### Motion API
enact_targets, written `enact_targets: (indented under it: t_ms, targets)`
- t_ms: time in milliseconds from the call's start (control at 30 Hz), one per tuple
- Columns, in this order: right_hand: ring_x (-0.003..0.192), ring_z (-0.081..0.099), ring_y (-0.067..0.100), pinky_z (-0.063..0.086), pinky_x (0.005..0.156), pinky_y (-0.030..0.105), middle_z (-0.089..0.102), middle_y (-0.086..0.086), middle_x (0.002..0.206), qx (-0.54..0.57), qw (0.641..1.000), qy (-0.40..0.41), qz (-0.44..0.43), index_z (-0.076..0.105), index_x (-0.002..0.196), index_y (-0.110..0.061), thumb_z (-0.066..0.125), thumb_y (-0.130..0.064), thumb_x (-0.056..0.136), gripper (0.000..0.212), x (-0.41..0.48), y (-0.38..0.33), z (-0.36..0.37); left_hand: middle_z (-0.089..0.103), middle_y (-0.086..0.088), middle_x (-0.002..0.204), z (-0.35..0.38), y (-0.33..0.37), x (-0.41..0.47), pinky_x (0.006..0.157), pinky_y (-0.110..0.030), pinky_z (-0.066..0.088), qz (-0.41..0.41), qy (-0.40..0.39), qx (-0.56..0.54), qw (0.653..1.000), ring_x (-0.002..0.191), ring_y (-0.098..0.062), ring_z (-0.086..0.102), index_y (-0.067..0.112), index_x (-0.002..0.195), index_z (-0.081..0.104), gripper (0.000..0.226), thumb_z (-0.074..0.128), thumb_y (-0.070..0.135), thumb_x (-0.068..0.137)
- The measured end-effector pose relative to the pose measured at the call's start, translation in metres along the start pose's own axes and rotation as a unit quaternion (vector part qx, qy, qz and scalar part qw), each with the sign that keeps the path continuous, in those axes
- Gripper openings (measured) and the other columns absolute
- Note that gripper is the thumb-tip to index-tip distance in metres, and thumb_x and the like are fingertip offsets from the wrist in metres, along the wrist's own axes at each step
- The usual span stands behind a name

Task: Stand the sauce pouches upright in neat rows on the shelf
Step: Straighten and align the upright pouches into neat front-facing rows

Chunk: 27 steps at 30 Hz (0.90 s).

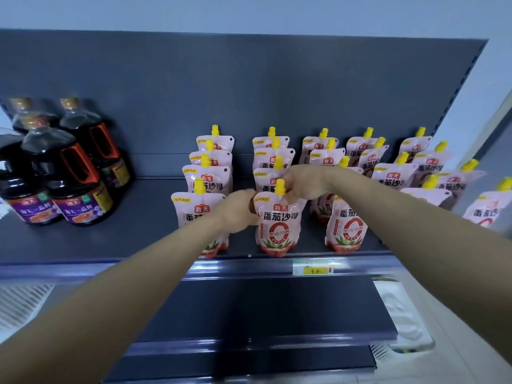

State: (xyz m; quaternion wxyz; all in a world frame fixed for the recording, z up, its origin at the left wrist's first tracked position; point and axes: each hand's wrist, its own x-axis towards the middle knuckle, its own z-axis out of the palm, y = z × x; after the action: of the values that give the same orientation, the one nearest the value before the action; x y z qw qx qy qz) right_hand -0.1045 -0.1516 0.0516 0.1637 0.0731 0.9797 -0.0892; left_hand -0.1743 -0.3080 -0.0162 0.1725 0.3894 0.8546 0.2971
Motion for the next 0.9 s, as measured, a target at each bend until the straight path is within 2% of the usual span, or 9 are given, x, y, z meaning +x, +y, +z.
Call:
enact_targets:
  t_ms: [67, 167, 267, 500, 600, 733, 900]
  targets:
    - [0.107, 0.059, 0.032, 0.045, 0.1, 0.045, 0.063, 0.015, 0.114, -0.001, 1.0, 0.0, -0.001, 0.067, 0.104, -0.001, 0.059, -0.025, 0.092, 0.028, 0.001, 0.001, 0.0, 0.069, -0.012, 0.104, 0.003, -0.002, 0.003, 0.092, -0.042, 0.05, 0.011, -0.006, -0.015, 1.0, 0.099, -0.026, 0.063, 0.005, 0.095, 0.063, 0.017, 0.069, 0.009, 0.079]
    - [0.107, 0.059, 0.032, 0.045, 0.1, 0.045, 0.064, 0.016, 0.114, 0.008, 1.0, 0.003, -0.003, 0.066, 0.105, 0.0, 0.06, -0.024, 0.091, 0.029, 0.002, 0.003, -0.001, 0.071, -0.01, 0.103, 0.006, -0.003, 0.008, 0.091, -0.04, 0.05, 0.02, 0.004, -0.022, 1.0, 0.098, -0.025, 0.064, 0.008, 0.094, 0.066, 0.014, 0.068, 0.01, 0.08]
    - [0.107, 0.06, 0.032, 0.045, 0.1, 0.045, 0.065, 0.015, 0.114, 0.014, 1.0, 0.001, -0.003, 0.066, 0.106, -0.001, 0.061, -0.024, 0.091, 0.028, 0.002, 0.005, -0.001, 0.07, -0.011, 0.102, 0.009, -0.006, 0.009, 0.089, -0.037, 0.05, 0.026, 0.016, -0.015, 0.999, 0.099, -0.026, 0.063, 0.005, 0.095, 0.065, 0.014, 0.065, 0.004, 0.081]
    - [0.108, 0.061, 0.034, 0.046, 0.1, 0.047, 0.066, 0.018, 0.115, 0.022, 1.0, 0.002, 0.006, 0.065, 0.107, 0.0, 0.062, -0.022, 0.09, 0.029, 0.005, 0.006, -0.001, 0.07, -0.012, 0.103, 0.018, -0.01, 0.006, 0.09, -0.04, 0.05, 0.022, 0.031, -0.036, 0.999, 0.099, -0.026, 0.062, 0.005, 0.097, 0.068, 0.018, 0.059, 0.001, 0.083]
    - [0.108, 0.06, 0.033, 0.045, 0.101, 0.046, 0.066, 0.016, 0.115, 0.02, 1.0, 0.001, 0.008, 0.065, 0.109, -0.001, 0.062, -0.022, 0.09, 0.028, 0.006, 0.005, -0.001, 0.071, -0.014, 0.099, 0.02, -0.009, 0.006, 0.085, -0.04, 0.053, 0.017, 0.045, -0.034, 0.998, 0.094, -0.028, 0.064, 0.003, 0.096, 0.068, 0.019, 0.056, 0.0, 0.082]
    - [0.108, 0.06, 0.032, 0.046, 0.101, 0.045, 0.066, 0.015, 0.115, 0.013, 1.0, 0.002, 0.011, 0.064, 0.111, -0.002, 0.061, -0.023, 0.091, 0.029, 0.004, 0.004, -0.001, 0.072, -0.011, 0.095, 0.022, -0.009, 0.004, 0.076, -0.033, 0.052, 0.018, 0.073, -0.034, 0.997, 0.09, -0.026, 0.064, 0.005, 0.093, 0.069, 0.017, 0.055, 0.002, 0.084]
    - [0.112, 0.059, 0.031, 0.045, 0.103, 0.044, 0.066, 0.013, 0.119, 0.015, 1.0, 0.004, 0.011, 0.063, 0.117, -0.003, 0.059, -0.023, 0.092, 0.032, 0.001, 0.004, 0.0, 0.07, -0.015, 0.093, 0.023, -0.003, 0.0, 0.08, -0.041, 0.055, 0.015, 0.083, 0.002, 0.996, 0.086, -0.028, 0.064, 0.003, 0.09, 0.067, 0.017, 0.05, 0.001, 0.086]
